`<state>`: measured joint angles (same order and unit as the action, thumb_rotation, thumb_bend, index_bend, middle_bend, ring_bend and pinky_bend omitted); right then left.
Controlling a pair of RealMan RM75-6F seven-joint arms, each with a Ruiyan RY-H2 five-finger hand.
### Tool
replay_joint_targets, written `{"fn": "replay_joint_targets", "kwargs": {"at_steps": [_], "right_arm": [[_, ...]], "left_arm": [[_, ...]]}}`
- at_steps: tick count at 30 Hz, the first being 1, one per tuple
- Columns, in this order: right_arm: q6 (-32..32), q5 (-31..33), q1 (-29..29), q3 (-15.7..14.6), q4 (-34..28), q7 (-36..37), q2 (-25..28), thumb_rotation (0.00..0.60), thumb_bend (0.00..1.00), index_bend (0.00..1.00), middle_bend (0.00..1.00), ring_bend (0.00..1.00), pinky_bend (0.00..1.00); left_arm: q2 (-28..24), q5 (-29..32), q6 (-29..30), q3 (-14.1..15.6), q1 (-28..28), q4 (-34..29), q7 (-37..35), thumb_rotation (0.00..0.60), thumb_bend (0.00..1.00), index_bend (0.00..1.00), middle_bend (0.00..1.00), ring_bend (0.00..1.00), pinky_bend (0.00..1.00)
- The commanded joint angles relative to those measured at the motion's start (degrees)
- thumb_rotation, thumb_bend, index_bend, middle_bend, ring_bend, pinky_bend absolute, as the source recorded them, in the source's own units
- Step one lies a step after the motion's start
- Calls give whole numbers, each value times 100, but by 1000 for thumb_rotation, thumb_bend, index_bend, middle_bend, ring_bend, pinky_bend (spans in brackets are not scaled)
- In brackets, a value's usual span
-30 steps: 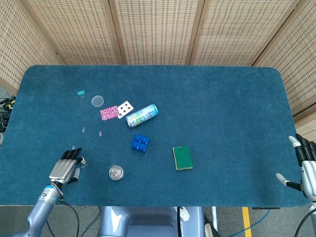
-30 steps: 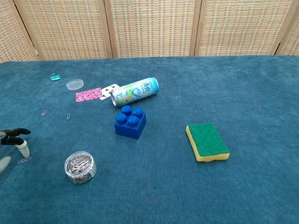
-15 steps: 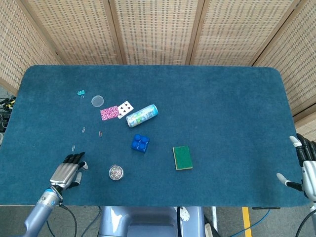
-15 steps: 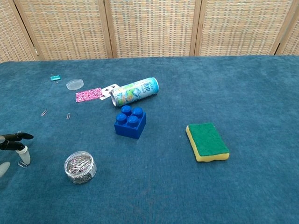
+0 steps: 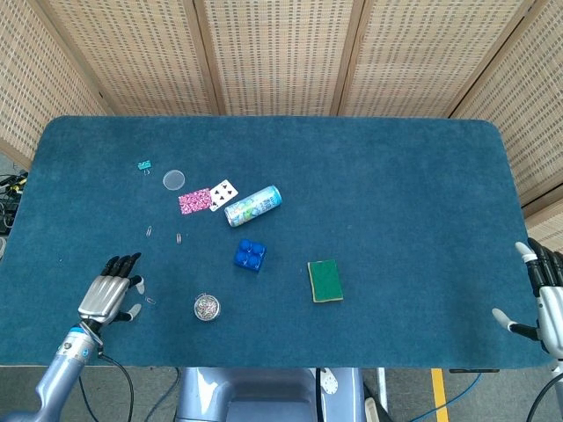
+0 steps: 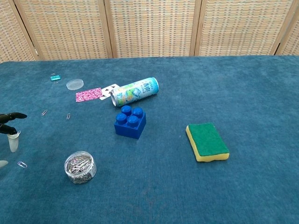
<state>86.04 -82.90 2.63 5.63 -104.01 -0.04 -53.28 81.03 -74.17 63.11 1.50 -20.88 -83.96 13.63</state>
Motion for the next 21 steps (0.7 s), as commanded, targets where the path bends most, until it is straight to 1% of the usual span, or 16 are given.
{"fn": "replay_joint_targets", "kwargs": {"at_steps": [1, 7, 12, 21], "right_arm": [[-20, 8, 10, -2, -1, -16, -7, 600, 0, 0, 0, 0, 0], [-52, 8, 23, -12, -8, -32, -15, 600, 0, 0, 0, 0, 0], [-60, 10, 25, -13, -8, -12, -5, 600, 0, 0, 0, 0, 0], [-64, 28, 23, -7, -2, 33, 13, 600, 0, 0, 0, 0, 0]], "left_arm": [[107, -206, -32, 13, -39, 252, -232, 600, 312, 498, 0, 0, 0], [180, -259, -135, 32, -64, 378, -302, 600, 315, 500, 0, 0, 0], [203, -309, -206, 66, -78, 390, -307, 600, 365, 507, 0, 0, 0], [235, -261, -313, 64, -102, 363, -183, 600, 368, 512, 0, 0, 0]]}}
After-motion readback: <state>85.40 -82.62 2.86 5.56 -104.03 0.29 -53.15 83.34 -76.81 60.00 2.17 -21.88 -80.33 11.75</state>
